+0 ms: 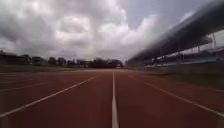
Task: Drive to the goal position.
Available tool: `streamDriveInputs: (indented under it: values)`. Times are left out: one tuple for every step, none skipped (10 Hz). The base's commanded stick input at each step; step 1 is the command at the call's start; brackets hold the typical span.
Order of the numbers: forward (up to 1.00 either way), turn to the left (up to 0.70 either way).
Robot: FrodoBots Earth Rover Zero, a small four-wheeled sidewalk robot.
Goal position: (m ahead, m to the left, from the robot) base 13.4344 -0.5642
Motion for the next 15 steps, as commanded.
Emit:
streamDriveInputs:
  values:
    - [0.7, 0.0]
    - [0.7, 0.0]
    - [0.7, -0.35]
    - [0.7, -0.35]
    - [0.7, -0.35]
    - [0.7, -0.35]
    - [0.7, -0.25]
    - [0.7, -0.12]
    - [0.7, 0.0]
    - [0.7, 0.0]
    - [0.7, 0.0]
    - [0.7, 0.0]
    - [0.7, 0.0]
    - [0.7, 0.0]
    - [0.7, 0.0]
